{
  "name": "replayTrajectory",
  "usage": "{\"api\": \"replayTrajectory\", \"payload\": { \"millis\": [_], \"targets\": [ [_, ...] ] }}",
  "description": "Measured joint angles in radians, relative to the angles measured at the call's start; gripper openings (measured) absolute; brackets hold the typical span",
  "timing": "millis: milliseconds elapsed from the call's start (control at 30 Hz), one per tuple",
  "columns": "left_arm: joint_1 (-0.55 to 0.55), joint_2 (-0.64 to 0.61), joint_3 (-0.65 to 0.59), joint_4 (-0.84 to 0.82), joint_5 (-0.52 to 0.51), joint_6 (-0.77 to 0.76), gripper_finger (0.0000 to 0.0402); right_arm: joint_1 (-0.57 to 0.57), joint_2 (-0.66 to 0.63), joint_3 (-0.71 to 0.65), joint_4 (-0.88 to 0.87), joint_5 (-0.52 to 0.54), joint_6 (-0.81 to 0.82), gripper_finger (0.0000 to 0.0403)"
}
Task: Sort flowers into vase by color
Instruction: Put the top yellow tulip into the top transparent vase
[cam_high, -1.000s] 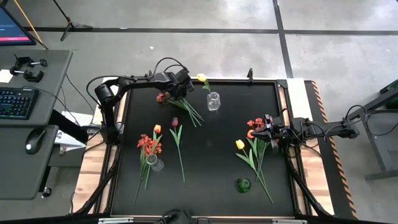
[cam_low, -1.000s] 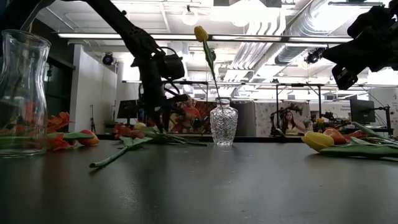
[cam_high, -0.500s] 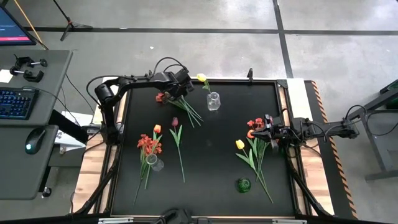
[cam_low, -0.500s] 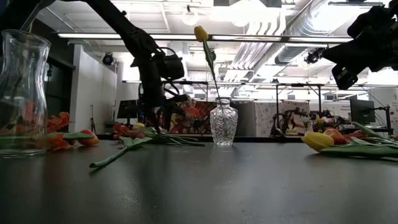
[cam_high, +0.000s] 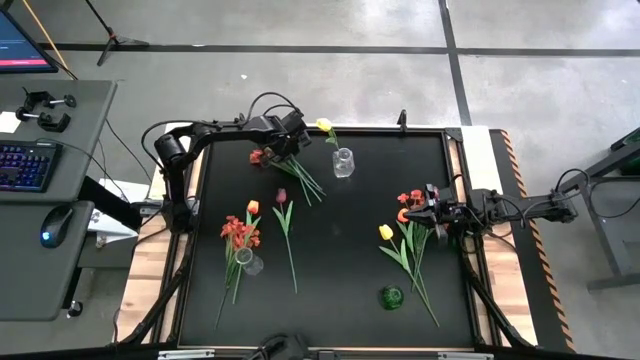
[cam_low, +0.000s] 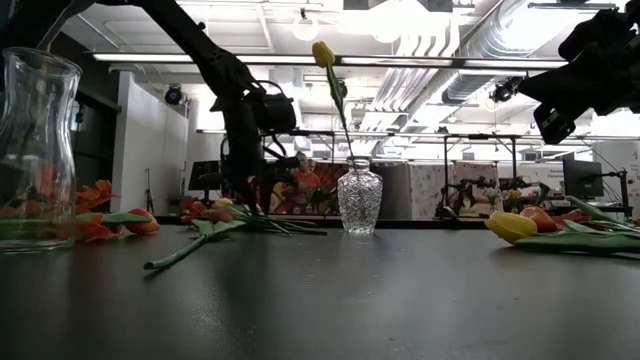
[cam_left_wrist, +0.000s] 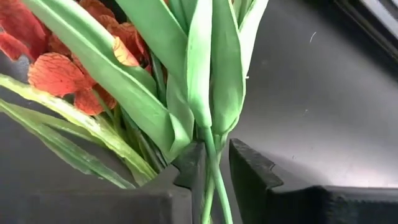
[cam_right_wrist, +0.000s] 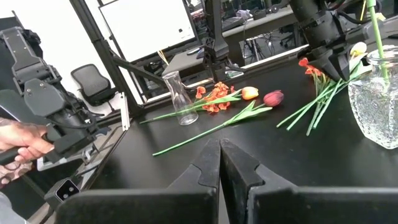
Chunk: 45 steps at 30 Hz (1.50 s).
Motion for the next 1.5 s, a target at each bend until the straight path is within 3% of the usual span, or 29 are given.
{"api": "replayTrajectory", "payload": {
  "millis": [467,933,1100,1500],
  "targets": [
    [0.003,-0.01,0.0,0.003,-0.023,0.011,0.0005,0.0,0.0,0.0,0.0,0.0,0.0,0.0],
    [0.035,-0.106,0.0,0.019,-0.108,0.082,0.0001,0.0,0.0,0.0,0.0,0.0,0.0,0.0],
    [0.028,-0.129,0.001,0.052,-0.111,0.151,0.0001,0.0,0.0,0.0,0.0,0.0,0.0,0.0],
    [-0.112,-0.137,0.001,-0.084,-0.117,0.384,0.0,0.0,0.0,0.0,0.0,0.0,0.0,0.0]
  ]
}}
